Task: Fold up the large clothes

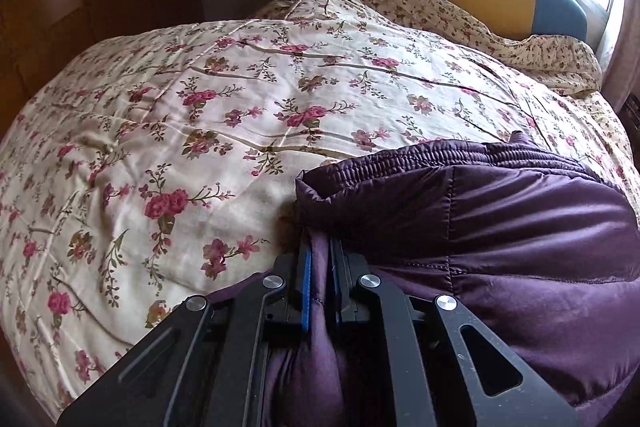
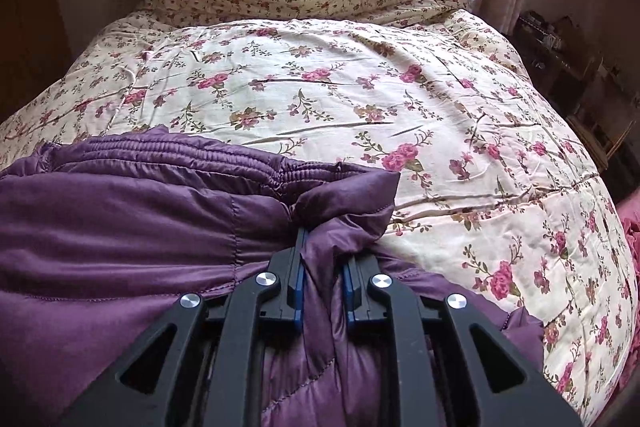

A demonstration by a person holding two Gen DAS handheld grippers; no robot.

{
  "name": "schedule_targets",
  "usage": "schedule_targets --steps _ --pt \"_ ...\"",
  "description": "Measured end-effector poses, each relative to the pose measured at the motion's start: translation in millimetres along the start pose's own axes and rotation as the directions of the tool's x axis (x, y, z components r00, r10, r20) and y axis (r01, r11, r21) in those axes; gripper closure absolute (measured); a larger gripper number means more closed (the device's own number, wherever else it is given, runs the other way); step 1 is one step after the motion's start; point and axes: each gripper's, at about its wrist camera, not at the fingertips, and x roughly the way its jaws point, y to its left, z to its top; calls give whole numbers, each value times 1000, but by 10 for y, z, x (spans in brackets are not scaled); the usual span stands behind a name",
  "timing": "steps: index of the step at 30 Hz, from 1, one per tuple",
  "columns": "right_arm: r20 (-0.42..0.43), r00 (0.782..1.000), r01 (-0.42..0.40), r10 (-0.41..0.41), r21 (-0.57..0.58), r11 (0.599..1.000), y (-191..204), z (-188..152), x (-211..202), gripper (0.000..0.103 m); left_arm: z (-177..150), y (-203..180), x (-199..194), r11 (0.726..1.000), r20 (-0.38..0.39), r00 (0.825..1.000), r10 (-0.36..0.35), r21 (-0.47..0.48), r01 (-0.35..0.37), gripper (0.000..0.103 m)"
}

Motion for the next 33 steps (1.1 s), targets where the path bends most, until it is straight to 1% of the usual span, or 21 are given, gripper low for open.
schedule_targets --steps 1,3,4,5,6,7,8,10,12,14,17,19,22,24,29,33 --pt "-1 1000 10 -10 -6 1000 7 8 -18 85 14 6 -11 1000 -8 1000 -6 -3 6 95" --pt "-2 999 39 -39 -7 999 -8 32 -83 72 46 38 -82 1000 -23 1000 -5 -15 5 86" --pt "9 999 44 -44 6 999 -36 43 -145 58 55 57 -141 1000 -20 1000 -3 -26 2 72" --pt "23 999 36 -37 14 999 -52 50 -215 54 65 93 -248 999 2 1000 -19 -49 19 53" --pt "30 999 34 -34 16 999 -49 51 -270 54 65 107 -341 997 28 999 -36 -64 38 46" --pt "41 999 31 -31 14 999 -26 52 -346 54 67 108 -466 996 67 997 -43 -70 47 43" --pt "63 998 12 -13 9 1000 33 48 -475 54 69 83 -575 996 96 994 -52 -64 58 43" --pt "96 995 -13 13 3 1000 161 38 -657 54 63 17 -717 993 120 988 -92 -58 100 43" --pt "127 989 -81 81 -3 997 357 -11 -861 54 35 -105 -854 991 148 981 -125 -35 131 43" --pt "138 982 -125 126 -22 992 565 -72 -961 54 -23 -263 -921 986 155 975 -162 -2 164 43" --pt "139 976 -166 169 -39 985 821 -162 -997 54 -126 -455 -893 982 147 971 -186 50 181 43" --pt "131 977 -160 167 -62 985 985 -247 -944 54 -189 -499 -810 983 131 975 -180 62 173 43" --pt "120 980 -148 157 -77 986 1068 -346 -809 54 -289 -453 -611 985 100 981 -167 50 163 43" --pt "111 981 -149 156 -72 986 1098 -385 -711 54 -343 -409 -522 983 102 978 -182 46 178 42" --pt "99 988 -109 120 -103 989 1237 -440 -489 54 -368 -424 -405 980 95 976 -196 35 193 42" --pt "92 991 -90 100 -109 990 1290 -457 -382 54 -364 -446 -324 981 91 977 -192 33 189 42"
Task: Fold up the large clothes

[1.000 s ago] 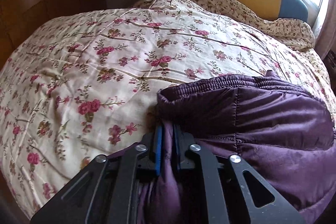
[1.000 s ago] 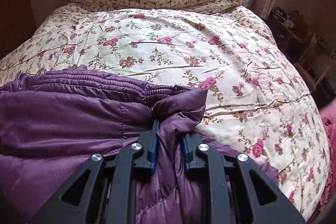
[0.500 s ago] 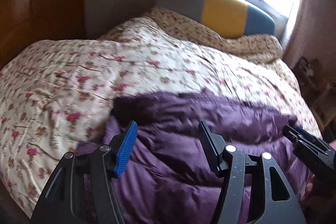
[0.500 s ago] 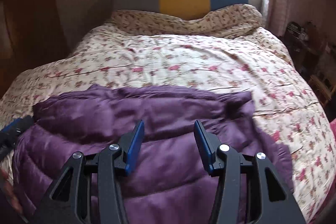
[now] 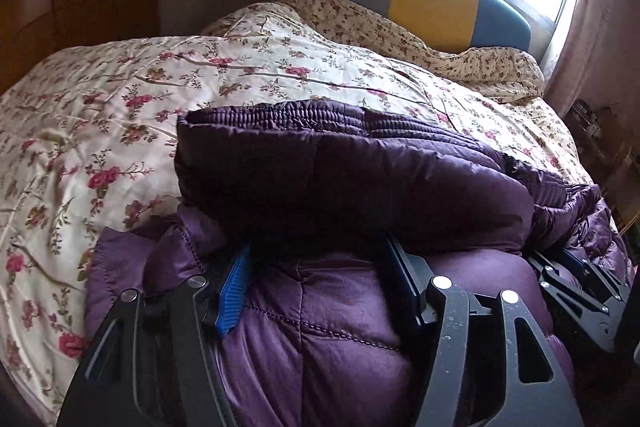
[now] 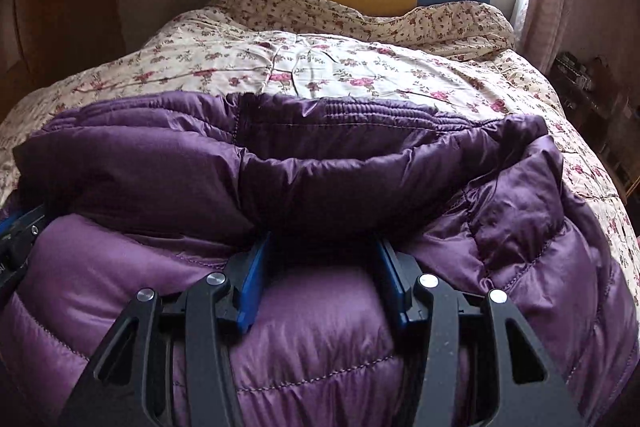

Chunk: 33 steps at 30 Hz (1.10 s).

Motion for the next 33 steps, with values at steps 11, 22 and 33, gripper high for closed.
schedule_targets --steps 11,22,33 --pt "-15 999 -28 28 12 1000 -25 41 -73 48 39 84 -197 998 -18 999 -44 -36 43 36" --pt "54 993 -111 109 30 993 -121 -82 -744 53 -248 680 -867 989 33 999 -34 -140 39 33" --pt "35 979 -201 200 10 980 19 -408 -1139 78 -676 1028 -948 958 -13 992 -129 -261 121 33"
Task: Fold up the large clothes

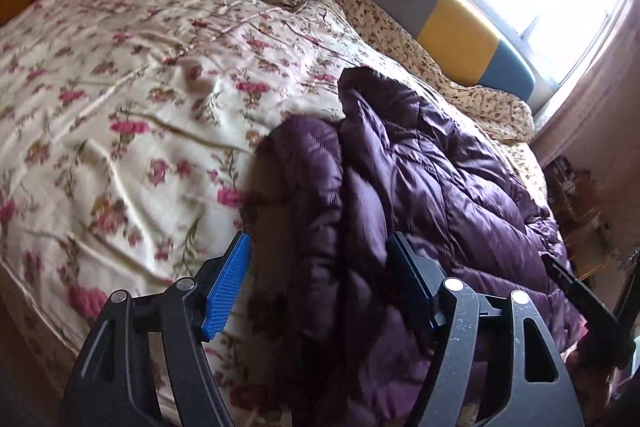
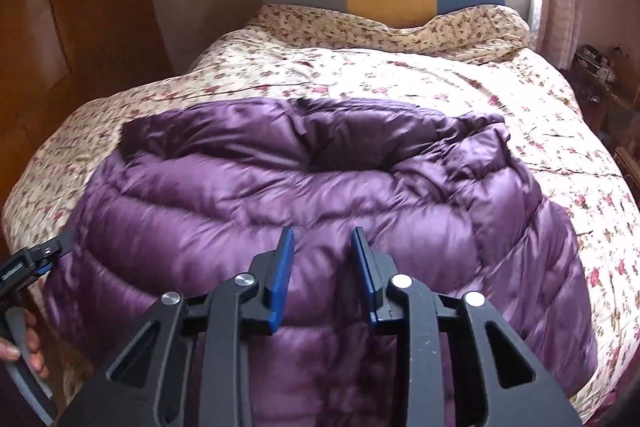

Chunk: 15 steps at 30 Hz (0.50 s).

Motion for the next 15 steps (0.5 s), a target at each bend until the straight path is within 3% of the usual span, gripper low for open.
schedule_targets --steps 7,9,15 --pt "-42 999 -28 27 -40 999 205 -142 91 82 -84 99 12 995 -23 997 -72 -71 71 33" --pt "-65 998 5 -9 -64 998 231 -196 176 82 -97 117 12 992 -29 995 -94 -86 91 33" --pt "-78 997 9 -15 -76 997 231 -334 348 83 -112 165 47 973 -41 982 -184 -150 176 33"
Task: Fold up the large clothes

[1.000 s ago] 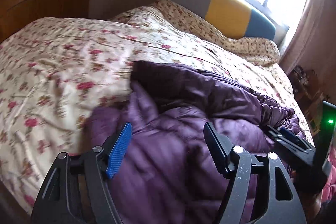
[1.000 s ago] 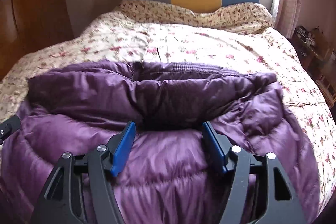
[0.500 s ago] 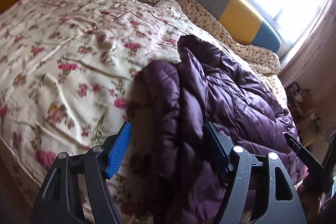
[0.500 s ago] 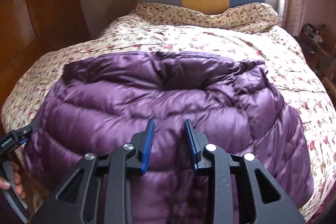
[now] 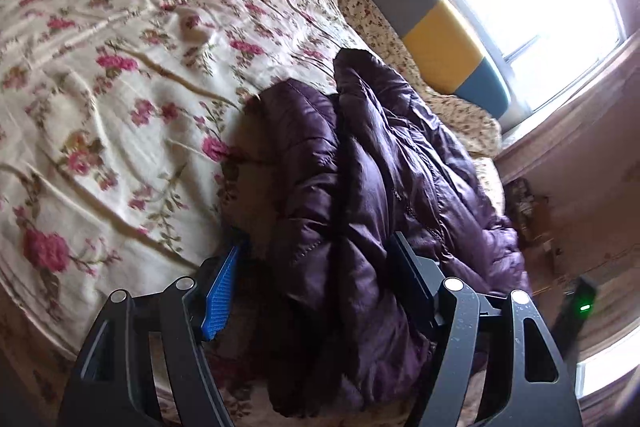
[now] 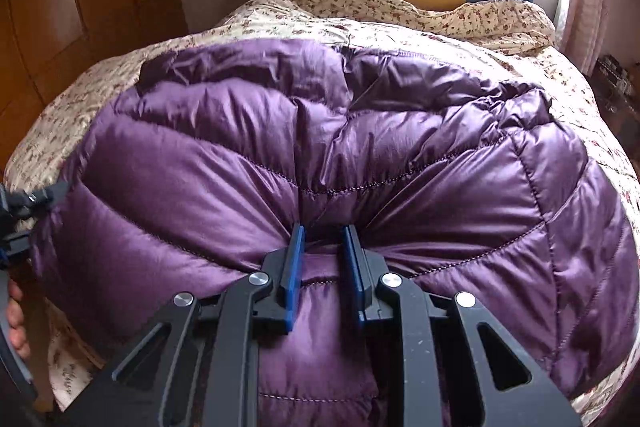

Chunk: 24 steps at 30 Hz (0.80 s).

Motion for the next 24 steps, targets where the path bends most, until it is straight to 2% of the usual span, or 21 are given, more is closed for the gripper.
schedule_targets --steps 1,3,5,8,12,18,24 --pt "6 1000 2 -2 -7 1000 4 -23 16 83 0 -2 8 1000 -6 1000 -25 -5 25 33" --pt "10 1000 3 -3 -9 1000 3 -32 31 83 18 27 51 996 -24 997 -79 -34 79 40" --pt "11 1000 -3 3 -4 1000 -10 -24 47 83 12 41 104 989 -47 990 -133 -70 130 54" --pt "11 1000 -9 9 5 1000 -29 -30 48 83 17 6 100 978 -51 980 -194 -86 189 68" --pt "11 1000 -2 2 1 1000 -27 -41 36 83 38 -140 -7 972 -42 972 -231 -43 229 75" --pt "21 1000 4 -4 -2 1000 -28 -55 30 83 88 -540 -196 956 -38 957 -287 53 289 75" --pt "28 1000 -5 5 2 1000 -30 -57 37 83 148 -1040 -235 925 -61 936 -346 145 351 75"
